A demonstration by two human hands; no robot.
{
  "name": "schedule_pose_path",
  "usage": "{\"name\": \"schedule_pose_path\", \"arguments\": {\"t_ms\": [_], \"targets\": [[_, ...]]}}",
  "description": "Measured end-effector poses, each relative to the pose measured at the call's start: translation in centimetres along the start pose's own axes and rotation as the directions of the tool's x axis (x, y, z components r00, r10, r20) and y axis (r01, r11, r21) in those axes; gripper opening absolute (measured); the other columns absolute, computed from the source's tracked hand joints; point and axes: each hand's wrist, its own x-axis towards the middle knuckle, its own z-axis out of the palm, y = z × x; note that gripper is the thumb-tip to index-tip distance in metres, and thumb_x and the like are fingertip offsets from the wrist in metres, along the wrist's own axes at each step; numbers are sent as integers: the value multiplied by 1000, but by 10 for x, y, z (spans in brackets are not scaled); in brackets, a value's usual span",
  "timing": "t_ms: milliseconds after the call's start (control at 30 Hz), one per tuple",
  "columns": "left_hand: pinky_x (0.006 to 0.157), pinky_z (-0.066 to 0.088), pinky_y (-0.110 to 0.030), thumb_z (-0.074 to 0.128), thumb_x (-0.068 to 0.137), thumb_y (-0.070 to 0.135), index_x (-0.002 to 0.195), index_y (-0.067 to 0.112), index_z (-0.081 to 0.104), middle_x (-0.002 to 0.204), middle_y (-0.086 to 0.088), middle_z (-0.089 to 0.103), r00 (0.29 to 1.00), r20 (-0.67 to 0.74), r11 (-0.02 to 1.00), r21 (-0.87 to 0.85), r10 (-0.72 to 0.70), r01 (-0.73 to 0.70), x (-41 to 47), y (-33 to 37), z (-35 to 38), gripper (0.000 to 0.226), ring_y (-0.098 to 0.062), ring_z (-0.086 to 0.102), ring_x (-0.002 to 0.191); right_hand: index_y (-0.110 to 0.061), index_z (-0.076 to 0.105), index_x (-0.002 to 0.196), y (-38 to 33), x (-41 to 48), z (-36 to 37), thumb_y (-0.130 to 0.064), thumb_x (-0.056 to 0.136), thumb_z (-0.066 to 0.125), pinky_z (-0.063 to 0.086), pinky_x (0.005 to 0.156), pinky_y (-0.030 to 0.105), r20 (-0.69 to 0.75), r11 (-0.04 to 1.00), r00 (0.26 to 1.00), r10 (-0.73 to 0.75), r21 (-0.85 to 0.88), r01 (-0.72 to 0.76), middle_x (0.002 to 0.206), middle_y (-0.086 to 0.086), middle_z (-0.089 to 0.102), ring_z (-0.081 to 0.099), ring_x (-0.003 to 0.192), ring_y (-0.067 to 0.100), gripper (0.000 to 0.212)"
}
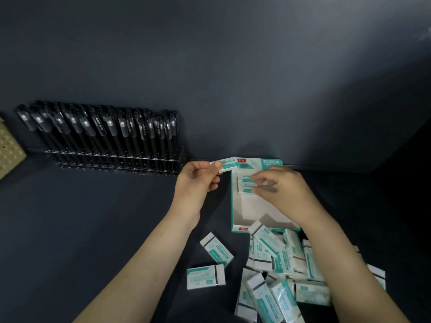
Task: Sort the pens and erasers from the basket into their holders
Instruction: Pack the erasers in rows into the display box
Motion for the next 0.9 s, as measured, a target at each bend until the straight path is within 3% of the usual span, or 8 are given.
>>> {"name": "schedule_pose_path", "arguments": {"t_ms": [100, 200, 400, 467, 533, 633, 733, 900], "targets": [[63, 49, -18, 72, 84, 21, 93, 12, 61, 80, 2, 69, 997, 50, 994, 82, 66, -70, -7, 2, 4, 17, -1, 62, 65, -28, 69, 114, -10, -2, -11, -14, 80, 76, 41, 72, 6, -43, 958, 992, 121, 267, -106, 96, -13, 69, 60, 77, -5, 37], [59, 46, -12, 73, 82, 15, 88, 12, 60, 70, 7, 67, 984, 136, 989, 73, 116, -127, -18, 4, 11, 15, 2, 62, 63, -34, 67, 113, -21, -6, -20, -14, 80, 76, 49, 82, 18, 28, 898, 992, 119, 424, -120, 101, -11, 72, 67, 90, 5, 40], [82, 53, -28, 75, 81, 20, 97, 15, 64, 92, -2, 73, 947, 267, 963, 150, 180, -225, -21, 0, 14, 20, -17, 69, 91, -25, 72, 99, -22, -12, -28, -8, 77, 78, 55, 82, 29, 33, 908, 996, 84, 409, -90, 91, -5, 73, 68, 85, 16, 28], [89, 48, -28, 68, 87, 26, 104, 26, 64, 101, 11, 70, 905, 339, 870, 325, 258, -370, -16, -4, 9, 18, -14, 62, 100, -27, 72, 94, -13, -12, -38, -10, 75, 80, 51, 76, 24, -40, 939, 994, 102, 333, -83, 92, -6, 69, 64, 79, 8, 26], [97, 38, -28, 58, 92, 37, 110, 38, 64, 115, 26, 59, 825, 436, 617, 553, 359, -560, -11, -9, 3, 19, -9, 48, 110, -29, 72, 90, -1, -15, -49, -9, 73, 81, 47, 70, 18, -83, 968, 989, 124, 231, -102, 91, -6, 64, 59, 74, 7, 27], [99, 21, -30, 50, 93, 40, 111, 42, 68, 135, 23, 46, 744, 558, 299, 686, 368, -663, -6, -17, -4, 25, -12, 33, 121, -28, 74, 94, 12, -22, -58, -12, 72, 82, 42, 66, 9, -3, 981, 984, 178, 82, -177, 89, -6, 62, 55, 76, 5, 29], [98, 15, -27, 53, 95, 31, 112, 38, 70, 142, 20, 41, 753, 582, 234, 721, 305, -652, -6, -19, -7, 25, -14, 27, 127, -28, 72, 92, 13, -21, -52, -12, 72, 82, 40, 64, 5, 20, 984, 984, 177, -8, -177, 87, -10, 61, 53, 77, -4, 27], [107, 32, -40, 47, 89, 37, 108, 32, 72, 140, 16, 46, 748, 577, 257, 707, 328, -658, -6, -19, -6, 32, -16, 35, 125, -25, 70, 92, 9, -19, -45, -13, 74, 81, 37, 65, 2, -1, 987, 989, 147, -59, -147, 88, -15, 58, 51, 78, -4, 24]]}}
